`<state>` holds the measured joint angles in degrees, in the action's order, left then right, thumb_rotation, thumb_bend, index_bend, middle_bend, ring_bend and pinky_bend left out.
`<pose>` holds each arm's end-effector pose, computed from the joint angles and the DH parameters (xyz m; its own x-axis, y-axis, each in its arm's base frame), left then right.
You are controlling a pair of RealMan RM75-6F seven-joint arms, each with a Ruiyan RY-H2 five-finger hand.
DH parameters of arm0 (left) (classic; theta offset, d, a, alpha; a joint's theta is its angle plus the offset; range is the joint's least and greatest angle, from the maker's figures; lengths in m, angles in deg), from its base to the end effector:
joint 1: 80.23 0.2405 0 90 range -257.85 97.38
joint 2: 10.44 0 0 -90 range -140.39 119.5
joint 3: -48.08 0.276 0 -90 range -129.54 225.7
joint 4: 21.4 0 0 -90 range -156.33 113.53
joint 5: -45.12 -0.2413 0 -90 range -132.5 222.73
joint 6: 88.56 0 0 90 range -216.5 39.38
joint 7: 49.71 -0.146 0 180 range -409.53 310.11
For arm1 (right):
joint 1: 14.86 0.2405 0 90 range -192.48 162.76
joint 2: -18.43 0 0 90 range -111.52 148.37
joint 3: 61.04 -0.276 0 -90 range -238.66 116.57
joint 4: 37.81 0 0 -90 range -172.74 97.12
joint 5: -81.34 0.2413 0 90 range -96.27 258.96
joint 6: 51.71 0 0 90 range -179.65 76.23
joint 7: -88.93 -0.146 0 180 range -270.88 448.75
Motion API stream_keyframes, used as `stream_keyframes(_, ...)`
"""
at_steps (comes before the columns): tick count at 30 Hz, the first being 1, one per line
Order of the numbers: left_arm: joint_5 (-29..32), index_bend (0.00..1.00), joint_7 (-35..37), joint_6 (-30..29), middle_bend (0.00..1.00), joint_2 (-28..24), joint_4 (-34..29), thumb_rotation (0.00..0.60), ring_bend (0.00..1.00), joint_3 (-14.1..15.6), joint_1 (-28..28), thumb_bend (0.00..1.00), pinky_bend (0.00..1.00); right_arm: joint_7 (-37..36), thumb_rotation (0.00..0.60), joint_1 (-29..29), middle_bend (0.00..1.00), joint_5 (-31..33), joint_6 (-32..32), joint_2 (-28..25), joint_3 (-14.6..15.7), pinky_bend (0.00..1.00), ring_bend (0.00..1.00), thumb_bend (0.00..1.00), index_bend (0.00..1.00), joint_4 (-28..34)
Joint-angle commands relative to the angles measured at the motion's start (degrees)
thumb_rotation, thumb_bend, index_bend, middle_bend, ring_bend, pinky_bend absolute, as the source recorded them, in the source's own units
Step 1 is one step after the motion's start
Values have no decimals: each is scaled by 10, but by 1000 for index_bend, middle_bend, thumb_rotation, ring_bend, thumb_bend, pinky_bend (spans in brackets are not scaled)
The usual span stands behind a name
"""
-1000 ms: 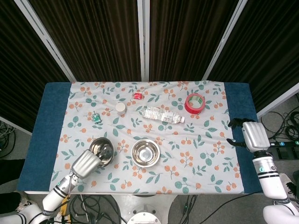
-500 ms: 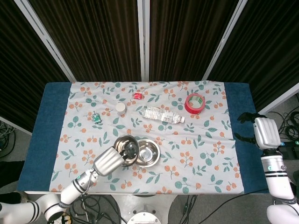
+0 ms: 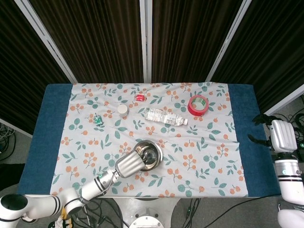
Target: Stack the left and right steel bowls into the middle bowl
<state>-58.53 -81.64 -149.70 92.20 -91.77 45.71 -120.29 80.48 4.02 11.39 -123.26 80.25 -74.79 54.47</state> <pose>-0.1252 0.2839 -0.1278 0.6938 -0.2534 0.6741 0.2708 -0.7755 -0.5703 -0.3088 -0.3118 0.1675 0.1982 0.0507 0.9789 -0.9802 0.0137 0.1978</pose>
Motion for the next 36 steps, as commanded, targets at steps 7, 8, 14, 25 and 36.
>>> stream_keyframes(7,-3,412,26,6,565,-18,3,600,964,14,-21,228,974,-10,600,3,496,-1,13,9,1,418,408,56,436,-19)
stream_keyframes(8,-2,406,24,6,559,-23,-2,600,961,14,-21,220,972,-11,600,2,496,-1,13,10,1,418,408,56,436,-20)
stream_keyframes(14,13,385,-21,-17,535,-77,-56,600,905,11,-1,195,952,-13,600,1,497,-6,11,9,1,418,408,56,436,-18)
stream_keyframes(25,198,265,98,-122,209,-219,-134,600,258,-2,164,125,408,30,600,-33,390,-95,-43,25,58,304,262,50,383,-51)
stream_keyframes(36,171,205,253,-235,109,-208,-31,590,119,20,248,79,208,126,600,-84,91,-158,-130,95,105,0,0,26,124,-89)
